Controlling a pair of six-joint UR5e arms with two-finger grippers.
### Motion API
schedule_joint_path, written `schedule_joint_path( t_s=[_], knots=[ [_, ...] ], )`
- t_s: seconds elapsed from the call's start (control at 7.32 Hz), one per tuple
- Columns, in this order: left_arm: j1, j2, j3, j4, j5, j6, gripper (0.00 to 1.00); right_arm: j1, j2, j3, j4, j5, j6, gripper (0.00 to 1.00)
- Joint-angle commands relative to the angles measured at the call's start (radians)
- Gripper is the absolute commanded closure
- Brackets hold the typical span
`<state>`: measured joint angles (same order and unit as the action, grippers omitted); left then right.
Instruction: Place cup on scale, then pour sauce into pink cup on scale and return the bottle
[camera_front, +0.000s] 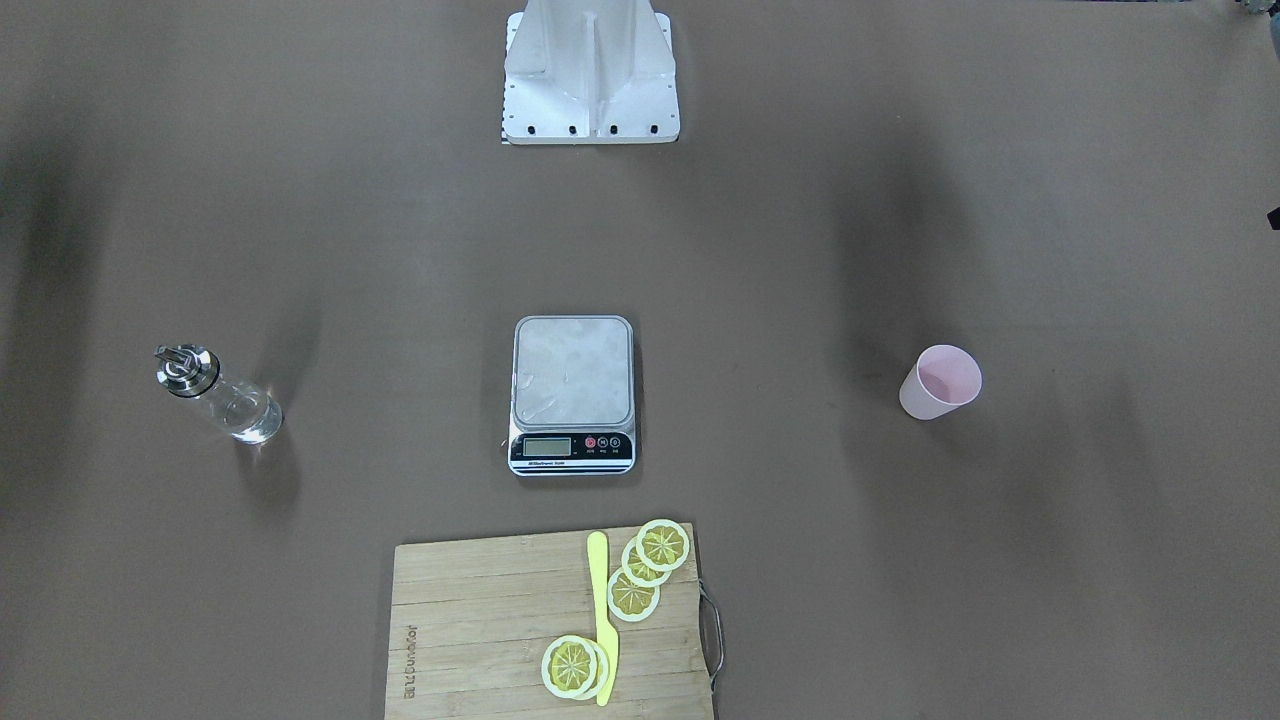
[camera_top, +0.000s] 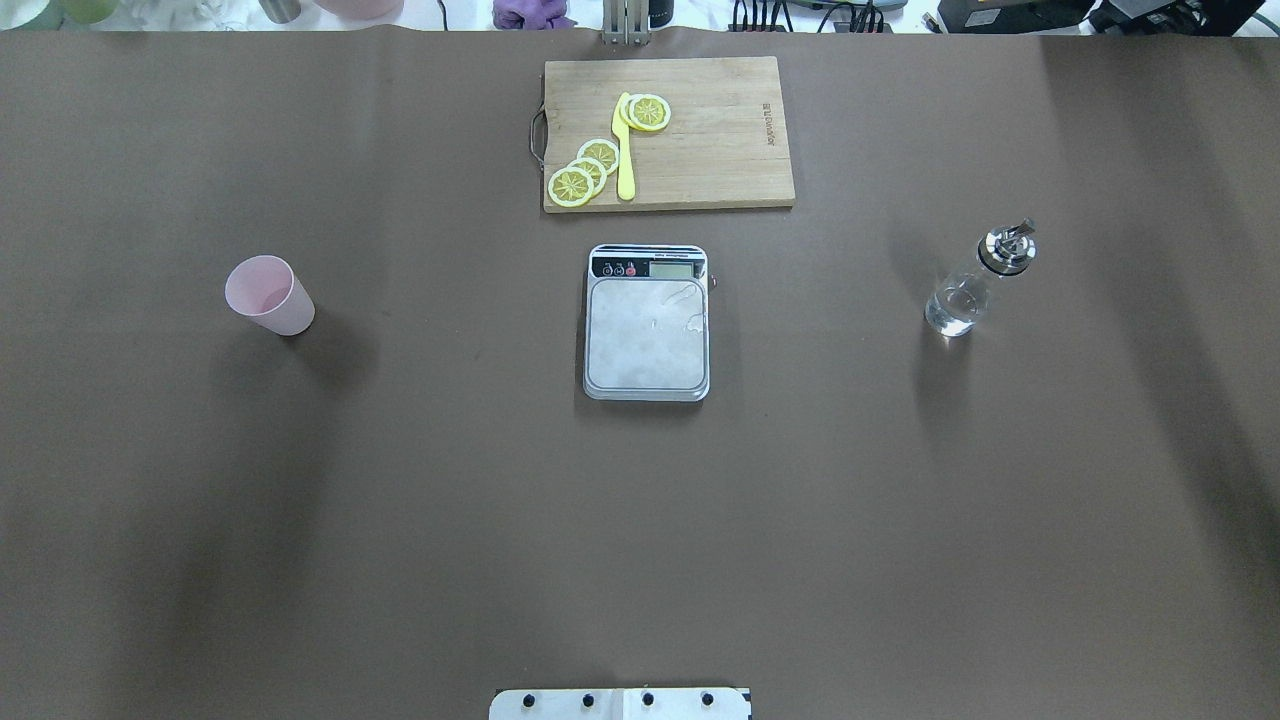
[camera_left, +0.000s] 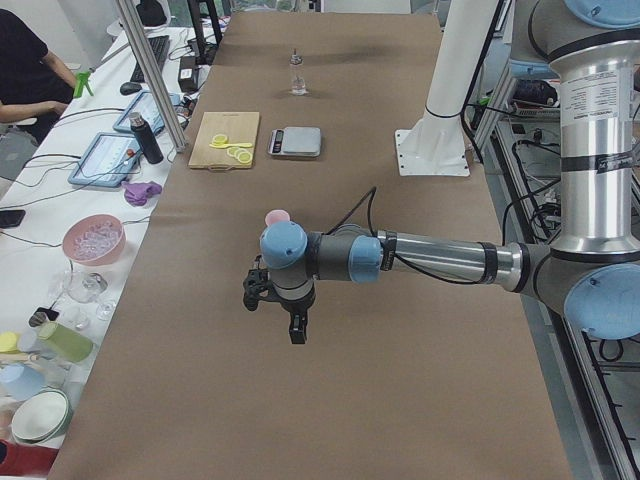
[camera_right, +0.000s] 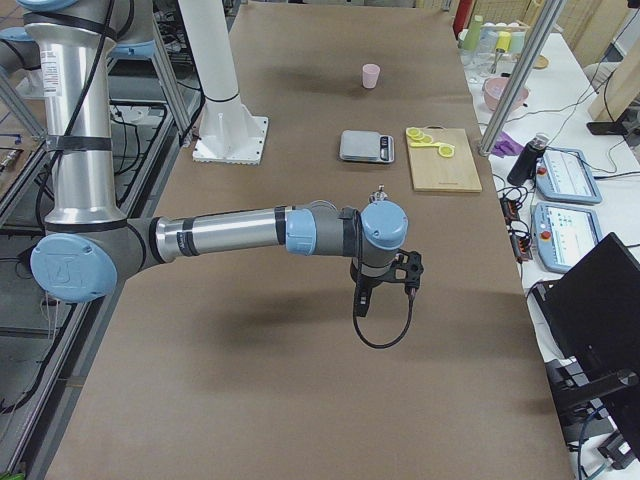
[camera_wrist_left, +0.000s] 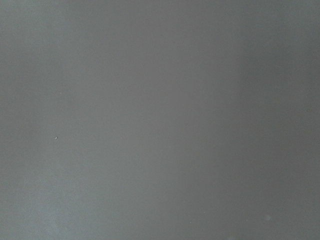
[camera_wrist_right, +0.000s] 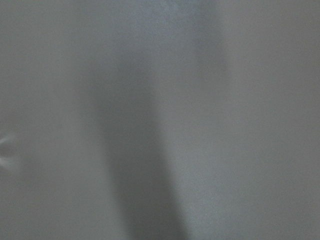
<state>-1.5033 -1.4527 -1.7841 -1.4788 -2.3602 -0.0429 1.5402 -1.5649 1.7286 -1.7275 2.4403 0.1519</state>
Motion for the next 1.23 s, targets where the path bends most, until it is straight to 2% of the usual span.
schedule_joint_path(
  t_s=[0.0, 1.09],
  knots=[
    [0.0, -0.002, -0.003, 0.002, 0.001, -0.008, 0.02, 0.0, -0.001, 0.002, 0.003, 0.0, 0.0, 0.0],
    [0.0, -0.005, -0.023, -0.014, -0.002, -0.006, 0.02, 0.0, 0.0, 0.003, 0.003, 0.002, -0.002, 0.0]
  ],
)
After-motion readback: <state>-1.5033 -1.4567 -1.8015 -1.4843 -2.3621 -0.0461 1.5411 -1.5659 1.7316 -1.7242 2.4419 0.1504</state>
